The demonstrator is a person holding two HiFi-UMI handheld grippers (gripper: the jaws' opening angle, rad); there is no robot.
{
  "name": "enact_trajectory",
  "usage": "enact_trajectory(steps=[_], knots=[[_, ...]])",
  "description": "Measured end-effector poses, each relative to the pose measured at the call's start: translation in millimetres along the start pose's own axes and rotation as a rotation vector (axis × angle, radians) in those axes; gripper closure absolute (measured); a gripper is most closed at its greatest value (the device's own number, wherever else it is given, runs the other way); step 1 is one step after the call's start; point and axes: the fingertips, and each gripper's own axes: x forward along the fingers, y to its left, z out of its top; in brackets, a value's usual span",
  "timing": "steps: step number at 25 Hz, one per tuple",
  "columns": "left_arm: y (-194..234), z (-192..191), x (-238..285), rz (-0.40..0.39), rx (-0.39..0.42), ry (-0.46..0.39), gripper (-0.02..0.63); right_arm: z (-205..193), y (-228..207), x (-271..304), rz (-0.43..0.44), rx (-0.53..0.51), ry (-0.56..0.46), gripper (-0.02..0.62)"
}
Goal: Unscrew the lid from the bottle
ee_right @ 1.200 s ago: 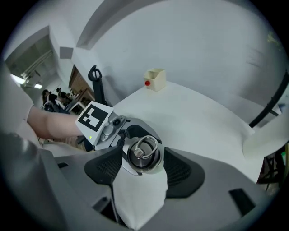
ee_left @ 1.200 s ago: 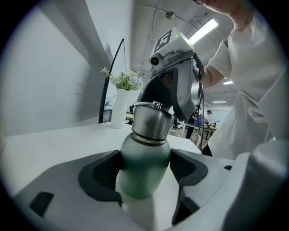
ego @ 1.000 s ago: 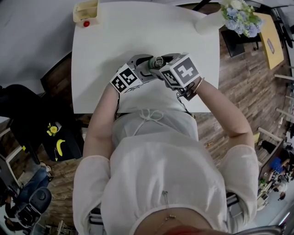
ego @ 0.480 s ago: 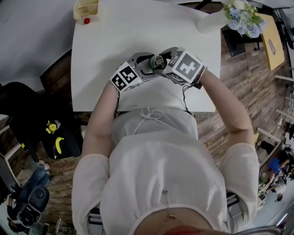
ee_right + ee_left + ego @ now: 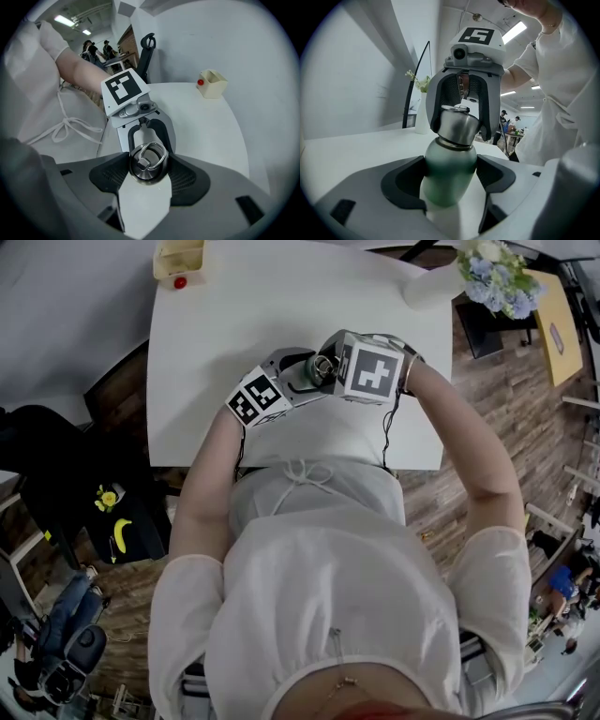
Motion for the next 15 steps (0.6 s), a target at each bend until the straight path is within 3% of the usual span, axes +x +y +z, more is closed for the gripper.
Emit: enact_trajectory(steps=[5,10,15], knots=[[-0.9,1.0,0.1,0.002,-0.002,-0.001,0.247,0.3,1.0,-3.5,-0.013,-0.053,0.019,0.327],[-1.0,1.4,-0.7,0.002,-0.003,-0.003,0.247,1.7,1.4,-18.1,-0.019,-0.013,-0.033,0.327],[-2.3,0.9,-2.7,0.006,0.005,0.006,0.247,-7.1,-5.4,-38.0,-0.103,0.054,-0.105,0.327]])
